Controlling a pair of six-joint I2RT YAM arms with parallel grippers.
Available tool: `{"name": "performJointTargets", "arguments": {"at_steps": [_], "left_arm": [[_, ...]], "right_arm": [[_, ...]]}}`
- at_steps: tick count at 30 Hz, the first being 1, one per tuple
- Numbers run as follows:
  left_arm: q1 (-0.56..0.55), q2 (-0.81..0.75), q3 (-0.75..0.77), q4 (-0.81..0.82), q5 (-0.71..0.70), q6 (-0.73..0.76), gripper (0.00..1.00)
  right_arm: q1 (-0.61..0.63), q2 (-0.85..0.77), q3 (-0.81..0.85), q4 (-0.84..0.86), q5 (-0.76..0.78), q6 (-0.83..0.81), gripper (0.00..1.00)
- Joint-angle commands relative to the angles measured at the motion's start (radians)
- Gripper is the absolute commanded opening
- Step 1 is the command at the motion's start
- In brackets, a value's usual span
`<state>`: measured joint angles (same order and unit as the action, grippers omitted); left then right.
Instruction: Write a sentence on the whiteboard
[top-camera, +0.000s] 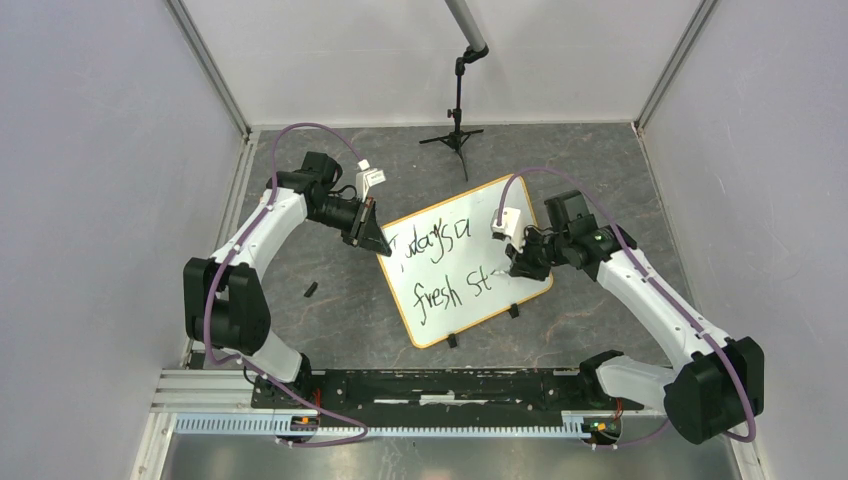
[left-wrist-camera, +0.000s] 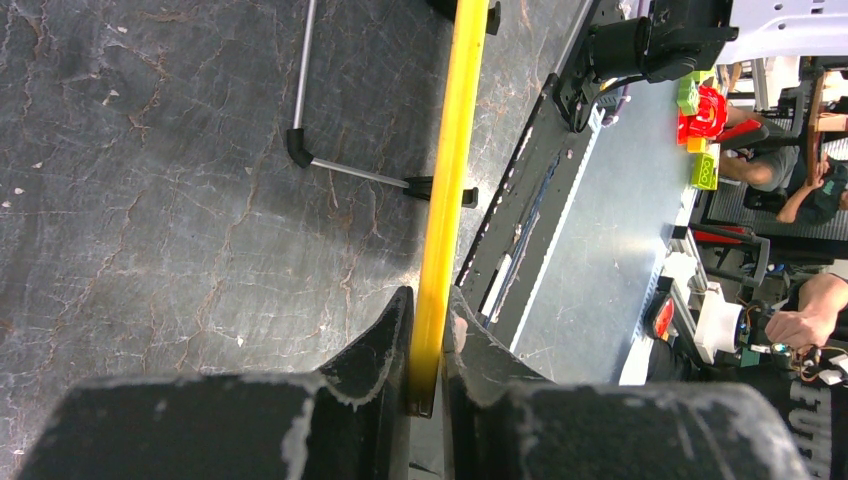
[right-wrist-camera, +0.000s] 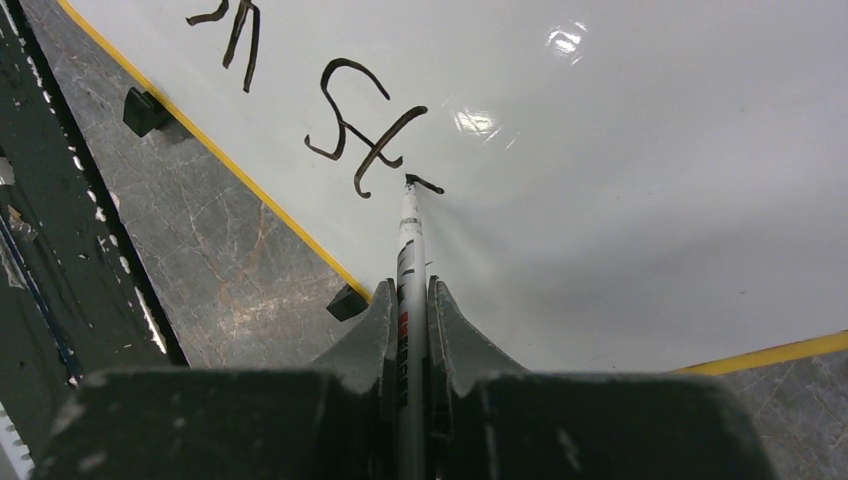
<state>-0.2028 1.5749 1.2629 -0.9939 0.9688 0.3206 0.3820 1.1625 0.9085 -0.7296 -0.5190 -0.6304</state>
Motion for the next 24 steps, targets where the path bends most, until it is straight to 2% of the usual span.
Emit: {"name": "performJointTargets", "arguments": {"at_steps": [1, 10, 24], "left_arm": [[-0.009, 0.01, -0.008, 0.054, -0.124, 0.068, 0.03], [-0.009, 0.015, -0.008, 0.053, -0.122, 0.069, 0.03], [-0.01, 0.005, -0.013, 0.054, -0.128, 0.069, 0.02]], "right_arm": [[0.009, 0.01, -0.033, 0.035, 0.013, -0.024, 0.0], [0.009, -0.017, -0.061, 0.016, 0.054, -0.054, 0.0], [-0.009, -0.008, 0.039, 0.059, 0.086, -0.006, 0.0]]}}
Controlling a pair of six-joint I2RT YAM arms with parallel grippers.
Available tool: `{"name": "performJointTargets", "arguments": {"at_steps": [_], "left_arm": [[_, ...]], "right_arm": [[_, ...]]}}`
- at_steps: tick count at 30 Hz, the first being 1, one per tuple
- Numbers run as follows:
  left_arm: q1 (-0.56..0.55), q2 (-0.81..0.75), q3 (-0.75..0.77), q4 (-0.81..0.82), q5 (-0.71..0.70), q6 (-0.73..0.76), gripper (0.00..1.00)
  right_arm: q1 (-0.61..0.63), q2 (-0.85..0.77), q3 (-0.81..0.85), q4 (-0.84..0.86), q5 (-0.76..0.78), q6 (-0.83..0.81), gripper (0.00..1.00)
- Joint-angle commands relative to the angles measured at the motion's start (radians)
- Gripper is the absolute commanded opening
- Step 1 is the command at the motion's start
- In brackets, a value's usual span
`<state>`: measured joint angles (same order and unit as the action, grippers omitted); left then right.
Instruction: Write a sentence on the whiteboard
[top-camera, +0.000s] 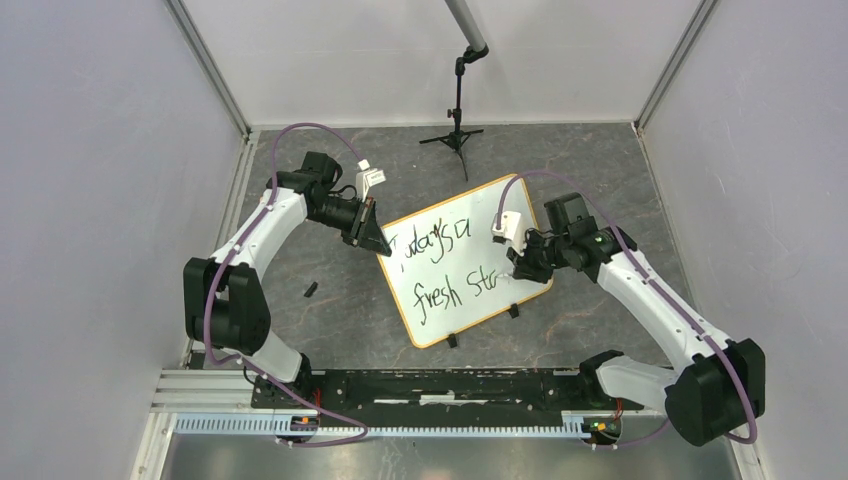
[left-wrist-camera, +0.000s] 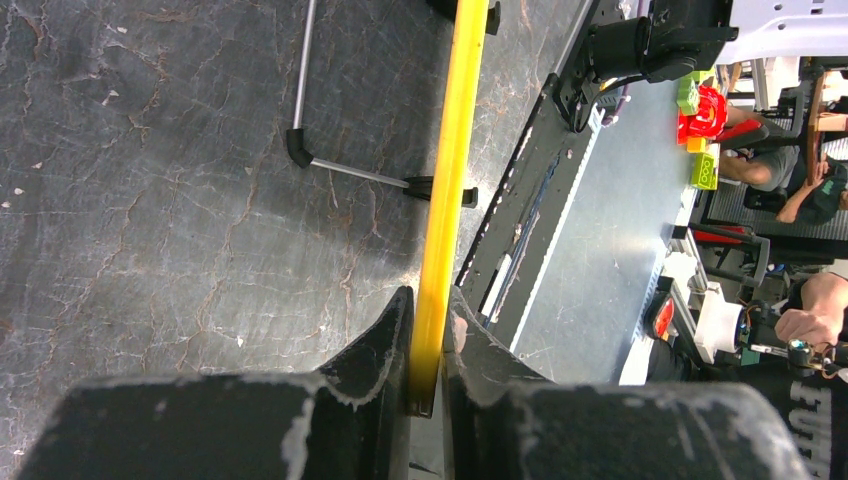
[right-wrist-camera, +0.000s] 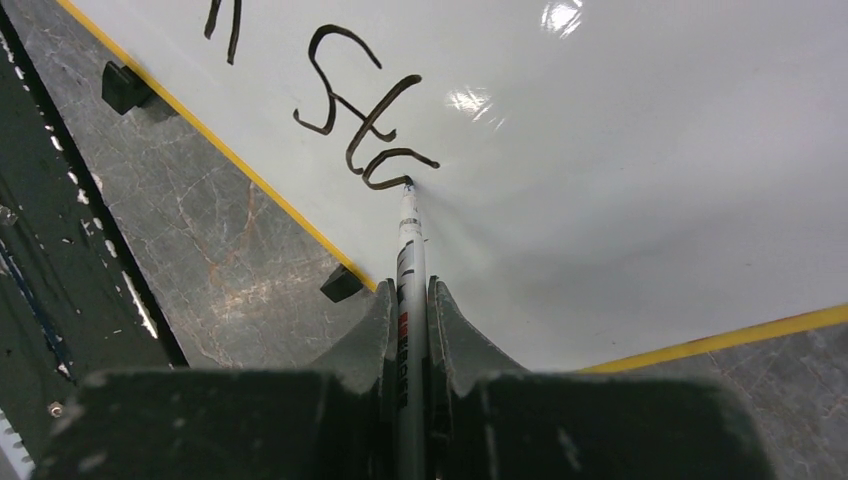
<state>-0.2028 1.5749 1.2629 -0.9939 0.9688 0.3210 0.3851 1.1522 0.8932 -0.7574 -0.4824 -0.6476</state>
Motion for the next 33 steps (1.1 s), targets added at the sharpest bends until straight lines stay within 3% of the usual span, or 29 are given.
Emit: {"name": "performJointTargets", "arguments": {"at_steps": [1, 10, 24, 33], "left_arm": [[-0.009, 0.005, -0.013, 0.054, -0.127, 0.069, 0.02], [-0.009, 0.006, -0.014, 0.053, -0.124, 0.07, 0.03], [-0.009, 0.004, -0.019, 0.053, -0.123, 0.07, 0.02], [-0.01, 0.001, -0.02, 0.054, -0.122, 0.073, 0.02]], "right_arm": [[-0.012, 0.003, 0.057, 0.089, 0.05, 0.012, 0.0], [-0.017, 0.004, 0.066, 0.098, 0.049, 0.019, 0.0], [-0.018, -0.036, -0.058, 0.081, 0.036, 0.001, 0.0], [-0.019, -0.049, -0.022, 0.029, 0.069, -0.035, 0.0]]}}
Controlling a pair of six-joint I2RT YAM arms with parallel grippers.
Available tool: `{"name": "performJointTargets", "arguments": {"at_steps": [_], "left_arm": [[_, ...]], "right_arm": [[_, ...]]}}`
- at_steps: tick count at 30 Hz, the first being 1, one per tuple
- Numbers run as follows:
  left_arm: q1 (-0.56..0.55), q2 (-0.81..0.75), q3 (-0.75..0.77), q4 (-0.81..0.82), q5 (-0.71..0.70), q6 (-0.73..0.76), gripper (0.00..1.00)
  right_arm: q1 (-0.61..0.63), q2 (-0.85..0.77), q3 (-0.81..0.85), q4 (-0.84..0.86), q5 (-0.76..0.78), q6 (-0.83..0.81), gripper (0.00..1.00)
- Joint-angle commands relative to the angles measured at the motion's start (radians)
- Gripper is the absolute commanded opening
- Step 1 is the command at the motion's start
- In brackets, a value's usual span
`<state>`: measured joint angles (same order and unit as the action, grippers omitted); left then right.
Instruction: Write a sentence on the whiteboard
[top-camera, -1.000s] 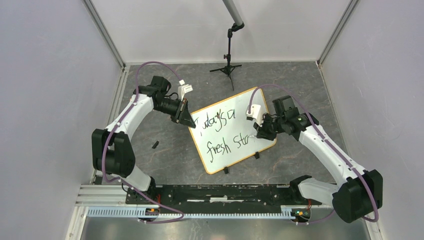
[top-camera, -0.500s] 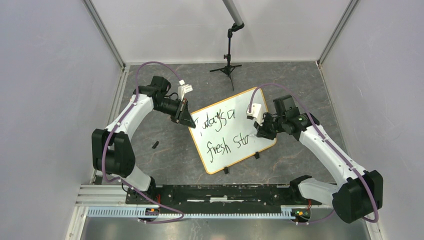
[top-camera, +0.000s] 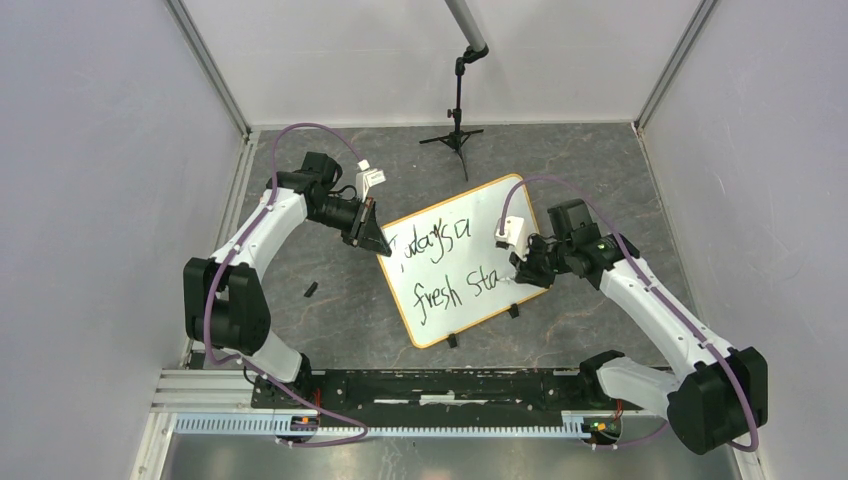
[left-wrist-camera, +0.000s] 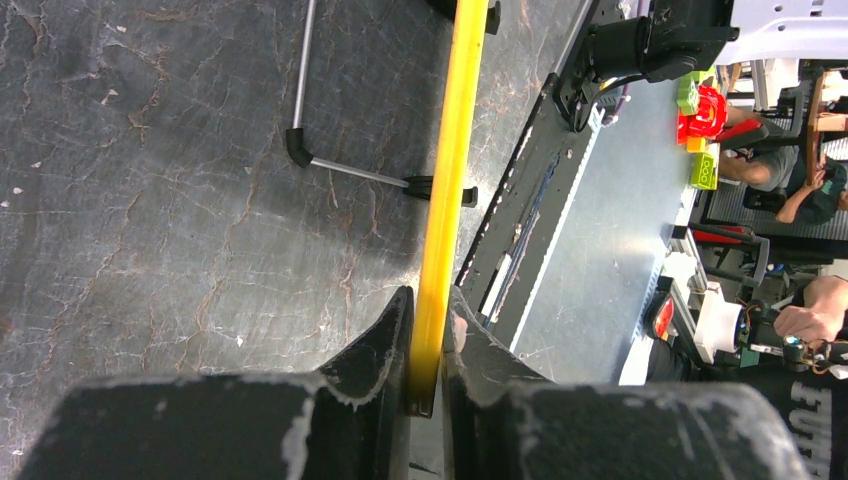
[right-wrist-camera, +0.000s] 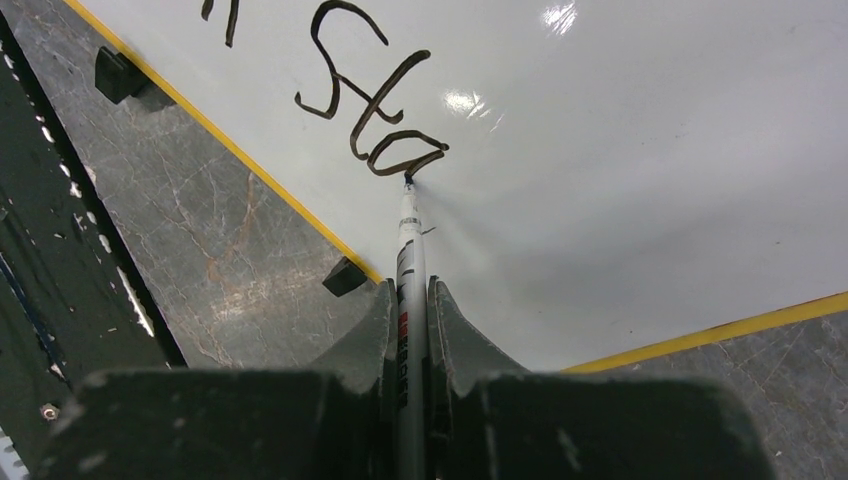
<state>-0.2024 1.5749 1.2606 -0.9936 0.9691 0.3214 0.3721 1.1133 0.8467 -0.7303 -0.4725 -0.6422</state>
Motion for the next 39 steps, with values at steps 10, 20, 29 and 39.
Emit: {"name": "performJointTargets", "arguments": {"at_steps": [10, 20, 29, 39], "left_arm": [[-0.011, 0.001, -0.016, 0.053, -0.119, 0.07, 0.02], [-0.011, 0.0, -0.02, 0.052, -0.125, 0.073, 0.02], [-0.011, 0.002, -0.016, 0.053, -0.125, 0.07, 0.02], [-0.011, 0.006, -0.015, 0.053, -0.119, 0.073, 0.03]], "right_arm": [[-0.007, -0.007, 0.13, -0.032, 0.036, -0.047, 0.0], [-0.007, 0.042, 0.13, 0.005, 0.012, -0.04, 0.0], [-0.023, 0.031, 0.082, 0.008, 0.07, -0.057, 0.0], [-0.033, -0.001, -0.024, -0.016, 0.045, -0.071, 0.0]]}}
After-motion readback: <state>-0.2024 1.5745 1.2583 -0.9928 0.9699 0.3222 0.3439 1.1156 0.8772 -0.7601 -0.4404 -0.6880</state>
